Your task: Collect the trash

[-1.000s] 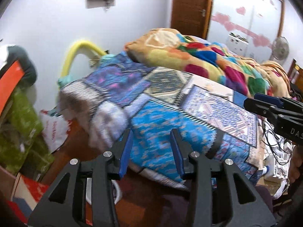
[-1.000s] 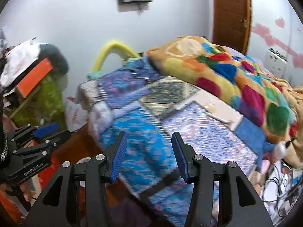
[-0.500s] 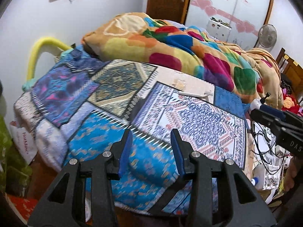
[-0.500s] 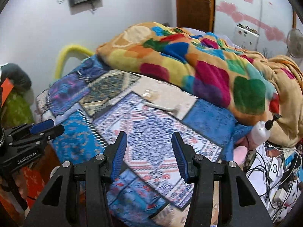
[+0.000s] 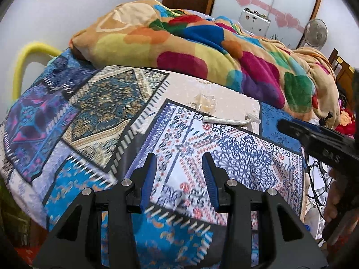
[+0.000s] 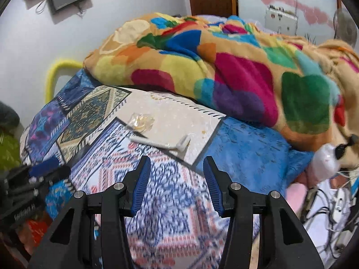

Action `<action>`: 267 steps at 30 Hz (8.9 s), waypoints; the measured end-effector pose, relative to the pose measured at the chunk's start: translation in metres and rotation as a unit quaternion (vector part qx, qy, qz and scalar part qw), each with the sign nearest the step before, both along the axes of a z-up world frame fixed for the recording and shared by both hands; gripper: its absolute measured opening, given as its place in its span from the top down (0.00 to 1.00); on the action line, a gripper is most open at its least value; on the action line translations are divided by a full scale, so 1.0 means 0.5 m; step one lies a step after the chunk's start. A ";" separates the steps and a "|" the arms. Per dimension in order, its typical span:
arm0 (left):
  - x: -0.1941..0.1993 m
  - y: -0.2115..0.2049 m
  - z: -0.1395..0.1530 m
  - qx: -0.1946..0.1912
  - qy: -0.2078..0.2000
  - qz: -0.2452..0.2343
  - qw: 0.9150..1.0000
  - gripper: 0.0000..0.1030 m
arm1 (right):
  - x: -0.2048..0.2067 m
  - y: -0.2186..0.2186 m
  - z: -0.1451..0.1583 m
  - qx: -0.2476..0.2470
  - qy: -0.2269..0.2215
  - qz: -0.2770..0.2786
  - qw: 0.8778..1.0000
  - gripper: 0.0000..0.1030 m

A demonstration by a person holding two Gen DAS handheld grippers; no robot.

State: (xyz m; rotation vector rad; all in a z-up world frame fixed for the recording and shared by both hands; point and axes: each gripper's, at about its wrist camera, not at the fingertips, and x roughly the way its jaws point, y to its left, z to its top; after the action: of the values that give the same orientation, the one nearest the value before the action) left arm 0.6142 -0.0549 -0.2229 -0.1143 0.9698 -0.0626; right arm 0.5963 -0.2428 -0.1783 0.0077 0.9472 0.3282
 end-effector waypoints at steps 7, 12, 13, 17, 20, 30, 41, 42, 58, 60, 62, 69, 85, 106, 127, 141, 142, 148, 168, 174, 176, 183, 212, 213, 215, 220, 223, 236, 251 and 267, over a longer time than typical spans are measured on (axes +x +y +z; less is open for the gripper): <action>0.067 -0.021 -0.034 0.003 0.007 -0.018 1.000 0.60 | 0.065 0.028 -0.057 -0.003 0.022 -0.002 1.000 0.56; 0.117 -0.028 -0.043 -0.013 0.019 -0.017 1.000 0.60 | 0.077 0.036 -0.086 -0.020 0.023 0.002 1.000 0.77; 0.131 -0.030 -0.044 -0.019 0.022 -0.016 0.999 0.60 | 0.078 0.036 -0.090 -0.020 0.023 0.005 1.000 0.83; 0.174 -0.045 -0.047 -0.017 0.024 -0.019 0.999 0.60 | 0.065 0.028 -0.091 -0.021 0.007 0.015 1.000 0.86; 0.200 -0.060 -0.049 -0.014 0.024 -0.024 0.999 0.60 | 0.053 0.011 -0.088 -0.017 -0.002 0.016 1.000 0.87; 0.267 -0.098 -0.100 -0.013 0.033 -0.031 0.999 0.59 | 0.040 -0.044 -0.078 -0.026 -0.024 0.009 0.999 0.89; 0.228 -0.116 -0.087 0.013 0.003 -0.045 0.999 0.77 | 0.024 -0.057 -0.058 -0.031 -0.039 0.005 0.999 0.89; 0.221 -0.114 -0.081 0.011 0.002 -0.045 0.999 0.77 | 0.021 -0.056 -0.054 -0.031 -0.039 0.007 0.999 0.89; 0.018 -0.044 0.131 -0.006 -0.050 -0.041 0.998 0.77 | -0.082 -0.015 0.089 -0.026 -0.082 0.025 0.996 0.89; -0.010 -0.032 0.155 -0.006 -0.057 -0.038 0.998 0.77 | -0.100 -0.003 0.110 -0.024 -0.089 0.030 0.995 0.89; -0.047 -0.016 0.180 -0.008 -0.064 -0.035 0.997 0.76 | -0.121 0.010 0.131 -0.024 -0.097 0.036 0.994 0.89; -0.174 0.051 0.252 -0.006 -0.090 -0.014 0.996 0.77 | -0.204 0.067 0.203 -0.018 -0.125 0.060 0.990 0.89; -0.455 0.274 0.215 0.010 -0.073 0.087 0.993 0.76 | -0.386 0.267 0.204 0.012 -0.112 0.155 0.981 0.89; -0.727 0.603 -0.030 0.007 0.019 0.235 0.972 0.76 | -0.533 0.597 0.033 -0.018 -0.021 0.293 0.956 0.89; -0.803 0.680 -0.257 -0.053 0.111 0.292 0.948 0.76 | -0.595 0.866 -0.207 -0.105 0.100 0.418 0.897 0.82; -0.707 0.675 -0.260 -0.038 0.142 0.292 0.945 0.45 | -0.550 0.815 -0.193 -0.100 0.112 0.396 0.906 0.71; -0.707 0.677 -0.258 -0.041 0.143 0.294 0.944 0.45 | -0.549 0.809 -0.189 -0.098 0.112 0.394 0.907 0.71; -0.735 0.669 -0.205 -0.047 0.125 0.305 0.943 0.45 | -0.559 0.762 -0.146 -0.083 0.101 0.385 0.914 0.71; -0.927 0.347 0.274 0.043 -0.138 0.170 0.975 0.45 | -0.782 0.387 0.252 0.061 -0.122 0.255 0.957 0.71; -1.013 0.247 0.384 0.035 -0.226 0.108 0.967 0.43 | -0.891 0.267 0.344 0.072 -0.236 0.165 0.955 0.66; -1.042 0.217 0.407 0.039 -0.250 0.098 0.963 0.42 | -0.928 0.231 0.364 0.076 -0.266 0.129 0.952 0.57; -1.114 0.164 0.443 0.024 -0.293 0.069 0.953 0.28 | -1.020 0.178 0.395 0.060 -0.331 0.027 0.941 0.17; -1.181 0.158 0.406 0.040 -0.278 0.081 0.956 0.05 | -1.099 0.124 0.367 0.052 -0.293 -0.049 0.953 0.00; -1.181 0.157 0.405 0.041 -0.278 0.080 0.956 0.05 | -1.099 0.122 0.368 0.050 -0.293 -0.048 0.954 0.00; -1.182 0.158 0.404 0.043 -0.278 0.080 0.956 0.05 | -1.100 0.124 0.367 0.048 -0.292 -0.047 0.954 0.00; -1.184 0.154 0.402 0.043 -0.279 0.079 0.956 0.05 | -1.105 0.122 0.369 0.045 -0.297 -0.042 0.953 0.00; -1.186 0.152 0.403 0.042 -0.280 0.078 0.956 0.05 | -1.108 0.121 0.372 0.041 -0.302 -0.040 0.952 0.00; -1.189 0.154 0.404 0.042 -0.280 0.078 0.956 0.04 | -1.107 0.123 0.378 0.034 -0.306 -0.033 0.951 0.00; -1.189 0.153 0.407 0.042 -0.280 0.080 0.956 0.04 | -1.101 0.118 0.383 0.035 -0.305 -0.025 0.951 0.00; -1.188 0.158 0.426 0.037 -0.285 0.092 0.953 0.02 | -1.093 0.112 0.383 0.035 -0.306 -0.019 0.951 0.00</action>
State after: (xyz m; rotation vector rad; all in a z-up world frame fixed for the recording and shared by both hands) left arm 0.0202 0.0241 -0.0100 -0.1083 0.3790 0.1098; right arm 0.0498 -0.1866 0.0131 -0.0103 0.3191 0.3030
